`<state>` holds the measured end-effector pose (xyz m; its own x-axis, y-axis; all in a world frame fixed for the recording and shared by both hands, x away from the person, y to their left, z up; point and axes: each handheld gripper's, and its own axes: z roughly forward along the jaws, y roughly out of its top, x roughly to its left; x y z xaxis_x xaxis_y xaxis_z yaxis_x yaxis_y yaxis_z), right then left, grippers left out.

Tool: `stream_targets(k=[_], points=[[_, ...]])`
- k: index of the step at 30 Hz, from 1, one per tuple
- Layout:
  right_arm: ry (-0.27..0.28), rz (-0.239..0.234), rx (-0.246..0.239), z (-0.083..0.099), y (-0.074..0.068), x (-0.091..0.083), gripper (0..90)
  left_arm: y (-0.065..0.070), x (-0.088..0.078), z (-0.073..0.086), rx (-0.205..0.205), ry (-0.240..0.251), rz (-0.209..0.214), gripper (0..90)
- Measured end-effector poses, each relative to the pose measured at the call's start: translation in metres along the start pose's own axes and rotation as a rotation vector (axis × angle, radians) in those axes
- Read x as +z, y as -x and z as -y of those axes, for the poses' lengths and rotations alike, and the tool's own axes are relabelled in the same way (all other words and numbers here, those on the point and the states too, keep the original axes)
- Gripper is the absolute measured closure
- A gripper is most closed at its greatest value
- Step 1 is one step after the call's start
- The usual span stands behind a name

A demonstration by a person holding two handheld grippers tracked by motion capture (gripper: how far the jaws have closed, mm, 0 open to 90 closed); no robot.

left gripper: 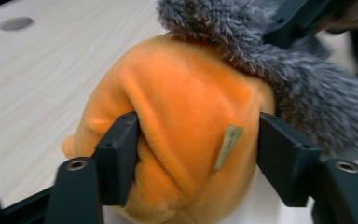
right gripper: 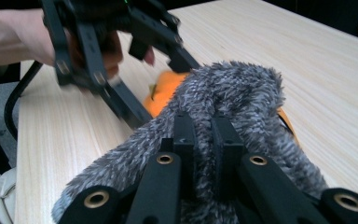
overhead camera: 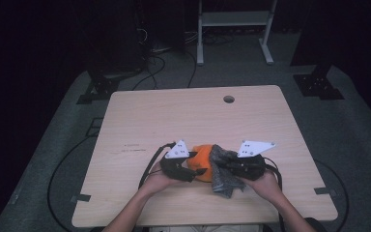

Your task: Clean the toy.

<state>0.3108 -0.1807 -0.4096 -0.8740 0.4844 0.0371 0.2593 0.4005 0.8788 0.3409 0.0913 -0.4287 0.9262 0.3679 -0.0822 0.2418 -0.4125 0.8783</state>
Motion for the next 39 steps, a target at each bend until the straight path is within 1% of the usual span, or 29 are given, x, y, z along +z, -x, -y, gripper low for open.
stream_targets(k=[1, 2, 3, 4, 5, 6, 8, 10, 12, 13, 15, 18, 19, 20, 21, 22, 23, 24, 25, 26, 27, 28, 29, 31, 32, 33, 34, 36, 39], points=[[-0.002, 0.000, 0.009, 0.003, 0.002, -0.001, 82.0, -0.003, -0.002, 0.000, -0.032, 0.026, 0.010, 28.8], [-0.007, -0.005, 0.016, 0.005, 0.002, -0.003, 82.1, -0.006, -0.003, -0.002, -0.074, 0.059, 0.007, 26.0], [-0.008, -0.010, 0.025, 0.009, 0.002, -0.004, 82.1, -0.008, -0.002, -0.003, -0.089, 0.062, -0.014, 22.2], [-0.012, -0.020, 0.027, 0.011, 0.001, -0.004, 82.1, -0.009, 0.002, -0.004, -0.113, 0.041, -0.042, 19.4], [-0.018, -0.039, 0.022, 0.013, -0.002, -0.004, 82.1, -0.011, 0.006, -0.003, -0.127, 0.008, -0.033, 19.1], [-0.021, -0.044, 0.018, 0.013, -0.004, -0.005, 82.0, -0.011, 0.010, -0.001, -0.137, -0.014, -0.015, 19.3], [-0.023, -0.044, 0.010, 0.011, -0.007, -0.005, 81.9, -0.004, 0.013, 0.002, -0.084, -0.029, -0.035, 26.1], [0.000, -0.035, 0.015, 0.007, -0.007, -0.007, 82.0, 0.003, 0.014, 0.002, -0.029, -0.044, -0.033, 31.2], [0.015, -0.010, 0.020, 0.002, -0.005, -0.008, 82.1, 0.008, 0.013, 0.002, 0.030, -0.063, -0.027, 34.1], [0.011, 0.007, 0.016, 0.000, -0.003, -0.008, 82.1, 0.010, 0.013, 0.002, 0.050, -0.068, -0.026, 34.9], [-0.001, 0.021, 0.026, 0.000, 0.002, -0.009, 82.1, 0.009, 0.011, 0.003, 0.051, -0.066, -0.011, 34.9], [-0.016, 0.023, 0.042, 0.007, 0.007, -0.012, 82.1, 0.007, 0.007, 0.002, 0.022, -0.047, 0.024, 31.5], [-0.016, 0.025, 0.042, 0.009, 0.007, -0.013, 82.1, 0.004, 0.006, 0.000, -0.007, -0.027, 0.028, 27.8], [-0.024, 0.026, 0.041, 0.012, 0.005, -0.015, 82.2, 0.002, 0.005, -0.001, -0.034, -0.015, 0.018, 22.9], [-0.025, 0.027, 0.038, 0.013, 0.004, -0.016, 82.1, 0.001, 0.005, -0.002, -0.068, -0.003, -0.008, 17.4], [-0.029, 0.018, 0.037, 0.016, 0.003, -0.018, 82.1, -0.002, 0.007, -0.003, -0.084, -0.018, -0.006, 12.2], [-0.033, 0.000, 0.040, 0.018, 0.002, -0.020, 82.2, -0.002, 0.009, -0.003, -0.086, -0.029, 0.008, 12.1], [-0.038, -0.007, 0.035, 0.019, 0.000, -0.021, 82.1, 0.000, 0.012, -0.001, -0.074, -0.033, 0.016, 13.6], [-0.042, -0.015, 0.031, 0.019, -0.002, -0.021, 82.1, 0.005, 0.014, 0.000, -0.047, -0.043, 0.012, 15.7], [-0.046, -0.024, 0.029, 0.017, -0.004, -0.021, 82.1, 0.009, 0.015, 0.000, 0.001, -0.054, 0.005, 20.8], [-0.050, -0.027, 0.013, 0.015, -0.006, -0.021, 82.1, 0.012, 0.015, -0.001, 0.035, -0.065, -0.001, 24.9], [-0.049, -0.017, -0.006, 0.011, -0.009, -0.020, 82.1, 0.015, 0.015, -0.001, 0.056, -0.073, -0.004, 27.4], [-0.044, -0.016, -0.016, 0.008, -0.010, -0.017, 82.1, 0.017, 0.015, -0.001, 0.083, -0.082, -0.006, 29.2], [-0.038, -0.010, -0.032, 0.000, -0.011, -0.011, 82.2, 0.020, 0.014, -0.001, 0.118, -0.104, -0.014, 31.9], [-0.042, -0.006, -0.042, -0.003, -0.010, -0.007, 82.2, 0.021, 0.013, 0.000, 0.120, -0.111, -0.019, 32.6], [-0.045, -0.005, -0.045, -0.007, -0.007, -0.003, 82.2, 0.019, 0.011, 0.002, 0.118, -0.113, -0.014, 33.2], [-0.044, -0.005, -0.037, -0.009, -0.004, -0.001, 82.2, 0.018, 0.010, 0.003, 0.109, -0.111, -0.009, 33.6], [-0.031, 0.005, -0.009, -0.010, 0.004, -0.001, 82.2, 0.015, 0.008, 0.006, 0.109, -0.107, 0.001, 34.2], [-0.039, 0.033, 0.025, -0.003, 0.016, -0.006, 82.2, 0.015, 0.007, 0.008, 0.110, -0.103, 0.011, 34.1]])
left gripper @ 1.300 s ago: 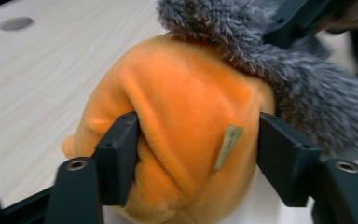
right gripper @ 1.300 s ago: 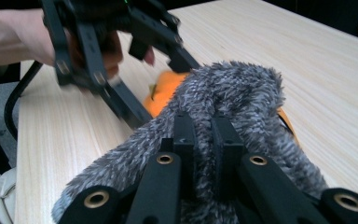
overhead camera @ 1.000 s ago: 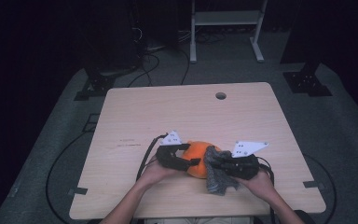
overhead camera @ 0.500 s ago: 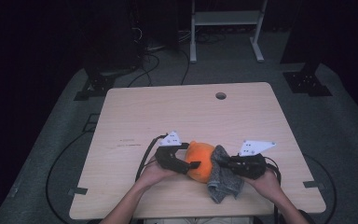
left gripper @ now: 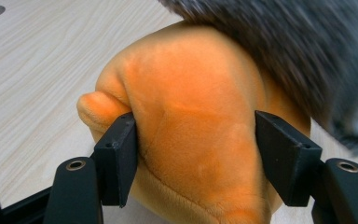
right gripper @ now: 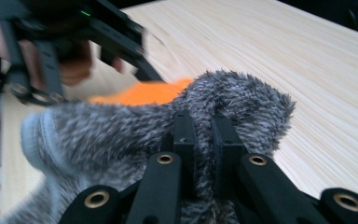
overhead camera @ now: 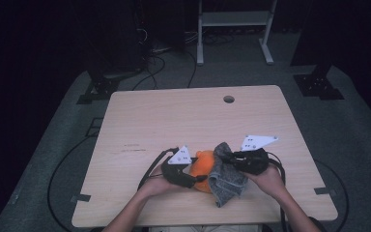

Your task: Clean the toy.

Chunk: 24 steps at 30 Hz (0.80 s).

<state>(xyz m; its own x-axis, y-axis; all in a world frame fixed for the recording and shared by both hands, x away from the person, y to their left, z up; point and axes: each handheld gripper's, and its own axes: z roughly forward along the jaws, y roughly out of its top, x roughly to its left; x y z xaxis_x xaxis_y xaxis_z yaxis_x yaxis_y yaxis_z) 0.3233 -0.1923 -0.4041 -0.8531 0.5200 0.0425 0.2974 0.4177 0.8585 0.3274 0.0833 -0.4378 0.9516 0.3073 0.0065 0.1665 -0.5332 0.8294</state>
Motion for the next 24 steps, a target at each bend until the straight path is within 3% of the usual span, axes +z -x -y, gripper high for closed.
stream_targets(k=[6, 12, 18, 22, 24], points=[[-0.006, -0.003, 0.042, 0.027, 0.004, -0.017, 82.2, -0.002, 0.000, 0.000, -0.022, -0.006, -0.005, 29.1], [-0.026, -0.015, 0.031, 0.044, -0.006, -0.030, 82.1, -0.004, 0.000, 0.000, -0.049, -0.002, -0.009, 26.0], [-0.011, -0.071, -0.018, 0.033, -0.021, -0.027, 82.1, 0.002, 0.000, -0.003, 0.027, -0.016, -0.007, 29.3], [-0.015, -0.102, -0.085, 0.011, -0.030, -0.010, 82.2, 0.017, 0.003, -0.008, 0.114, -0.031, -0.033, 32.2], [-0.017, -0.095, -0.092, 0.000, -0.029, -0.002, 82.3, 0.020, 0.003, -0.009, 0.119, -0.035, -0.039, 33.0]])
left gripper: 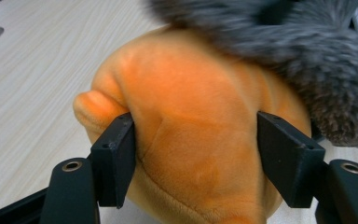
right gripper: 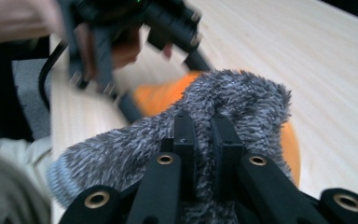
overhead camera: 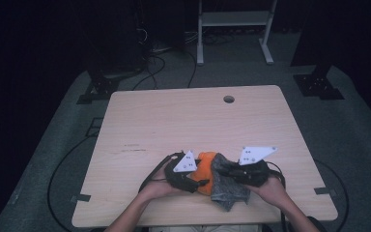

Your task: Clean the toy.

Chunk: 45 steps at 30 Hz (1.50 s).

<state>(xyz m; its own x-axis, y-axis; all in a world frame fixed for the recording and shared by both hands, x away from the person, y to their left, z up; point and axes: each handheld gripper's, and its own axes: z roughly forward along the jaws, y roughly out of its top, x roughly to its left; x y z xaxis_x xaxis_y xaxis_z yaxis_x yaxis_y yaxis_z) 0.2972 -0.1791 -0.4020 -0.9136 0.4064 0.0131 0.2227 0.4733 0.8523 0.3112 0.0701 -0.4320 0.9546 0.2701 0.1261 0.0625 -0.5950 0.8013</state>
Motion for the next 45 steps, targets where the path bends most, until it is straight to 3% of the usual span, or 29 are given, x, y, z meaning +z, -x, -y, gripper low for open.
stream_targets(k=[2, 4, 6, 10, 13, 16, 25, 29, 33, 38, 45], points=[[0.009, 0.007, 0.005, -0.008, 0.006, 0.005, 82.3, -0.002, -0.001, 0.001, -0.005, -0.003, 0.003, 33.3], [0.005, 0.017, 0.016, -0.012, 0.012, 0.010, 82.3, -0.004, -0.001, 0.003, -0.036, 0.003, 0.004, 33.4], [0.006, 0.023, 0.037, -0.010, 0.019, 0.011, 82.2, -0.008, -0.001, 0.005, -0.066, 0.009, 0.007, 33.1], [0.013, 0.053, 0.072, 0.002, 0.029, 0.002, 82.1, -0.011, -0.001, 0.007, -0.086, 0.016, 0.016, 31.3], [0.011, 0.078, 0.114, 0.017, 0.036, -0.011, 81.8, -0.012, -0.001, 0.008, -0.094, 0.017, 0.016, 30.4], [0.047, 0.084, 0.168, 0.033, 0.043, -0.027, 81.4, -0.014, -0.001, 0.008, -0.108, 0.019, 0.018, 29.0], [0.044, 0.258, 0.226, 0.068, 0.058, -0.088, 81.4, -0.018, -0.002, 0.008, -0.130, 0.022, 0.023, 27.5], [0.031, 0.299, 0.242, 0.078, 0.062, -0.105, 81.0, -0.018, -0.002, 0.009, -0.140, 0.028, 0.024, 26.4], [0.007, 0.304, 0.265, 0.089, 0.064, -0.111, 79.2, -0.020, -0.002, 0.010, -0.149, 0.032, 0.030, 25.6], [-0.001, 0.287, 0.305, 0.100, 0.069, -0.105, 75.2, -0.019, -0.003, 0.009, -0.151, 0.034, 0.029, 24.6], [0.028, 0.270, 0.314, 0.101, 0.072, -0.104, 62.5, -0.021, -0.004, 0.009, -0.164, 0.038, 0.038, 20.9]])
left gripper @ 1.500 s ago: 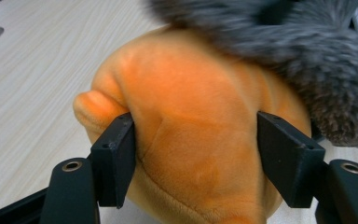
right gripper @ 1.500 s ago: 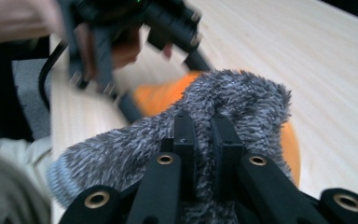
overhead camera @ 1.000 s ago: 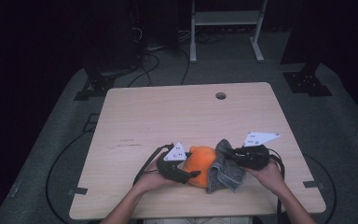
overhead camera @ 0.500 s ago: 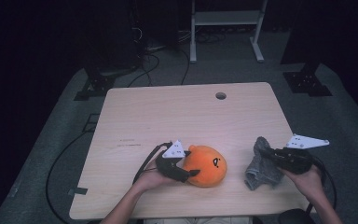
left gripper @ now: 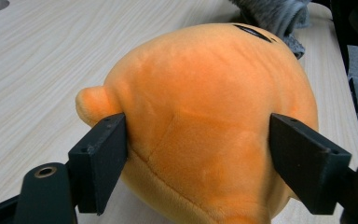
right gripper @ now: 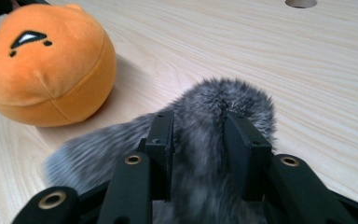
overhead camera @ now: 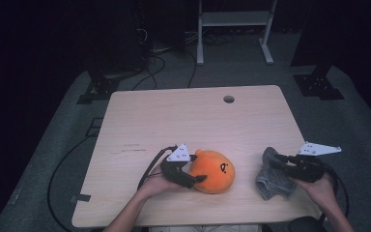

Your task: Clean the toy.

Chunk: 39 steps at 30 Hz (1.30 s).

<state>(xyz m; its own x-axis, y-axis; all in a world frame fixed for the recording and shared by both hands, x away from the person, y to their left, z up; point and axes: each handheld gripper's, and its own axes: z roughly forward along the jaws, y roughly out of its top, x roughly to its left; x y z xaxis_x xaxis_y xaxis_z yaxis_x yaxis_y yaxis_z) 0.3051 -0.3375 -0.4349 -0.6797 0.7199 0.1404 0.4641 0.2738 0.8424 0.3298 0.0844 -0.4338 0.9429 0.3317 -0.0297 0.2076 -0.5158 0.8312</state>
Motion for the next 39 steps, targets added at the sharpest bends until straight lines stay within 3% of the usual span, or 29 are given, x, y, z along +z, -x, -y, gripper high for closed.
stream_targets(k=[7, 13, 15, 19, 22, 25, 26, 29, 31, 34, 36, 39], points=[[0.022, -0.006, -0.001, 0.000, -0.002, -0.001, 57.4, -0.001, -0.004, -0.003, 0.007, 0.015, -0.001, 18.8], [0.072, -0.020, -0.009, 0.001, -0.011, -0.004, 55.5, -0.003, -0.015, -0.013, 0.014, 0.116, -0.023, 17.1], [0.073, -0.032, -0.019, 0.000, -0.014, -0.003, 54.5, -0.003, -0.013, -0.020, 0.036, 0.125, -0.018, 15.4], [0.077, -0.041, -0.031, -0.002, -0.019, -0.001, 52.7, 0.001, 0.000, -0.029, 0.088, 0.077, 0.030, 12.3], [0.084, -0.048, -0.041, -0.004, -0.022, 0.000, 52.0, 0.003, 0.013, -0.031, 0.123, 0.035, 0.029, 10.6], [0.093, -0.058, -0.056, -0.006, -0.026, 0.000, 51.9, 0.001, 0.023, -0.030, 0.108, 0.014, 0.023, 10.3], [0.097, -0.063, -0.061, -0.007, -0.028, 0.000, 51.8, 0.001, 0.024, -0.030, 0.099, -0.002, 0.019, 13.1], [0.109, -0.070, -0.067, -0.009, -0.030, -0.001, 51.6, 0.006, 0.024, -0.030, 0.119, -0.029, -0.005, 40.6], [0.115, -0.074, -0.062, -0.010, -0.031, -0.001, 51.7, 0.008, 0.021, -0.032, 0.129, -0.024, -0.018, 49.4], [0.123, -0.079, -0.062, -0.012, -0.031, 0.000, 51.7, 0.008, 0.016, -0.035, 0.121, 0.016, -0.038, 54.8], [0.125, -0.080, -0.067, -0.013, -0.032, 0.001, 51.5, 0.003, 0.013, -0.037, 0.121, 0.040, -0.093, 54.8], [0.121, -0.077, -0.072, -0.014, -0.032, 0.002, 51.2, -0.011, 0.008, -0.036, 0.073, 0.070, -0.152, 54.1]])
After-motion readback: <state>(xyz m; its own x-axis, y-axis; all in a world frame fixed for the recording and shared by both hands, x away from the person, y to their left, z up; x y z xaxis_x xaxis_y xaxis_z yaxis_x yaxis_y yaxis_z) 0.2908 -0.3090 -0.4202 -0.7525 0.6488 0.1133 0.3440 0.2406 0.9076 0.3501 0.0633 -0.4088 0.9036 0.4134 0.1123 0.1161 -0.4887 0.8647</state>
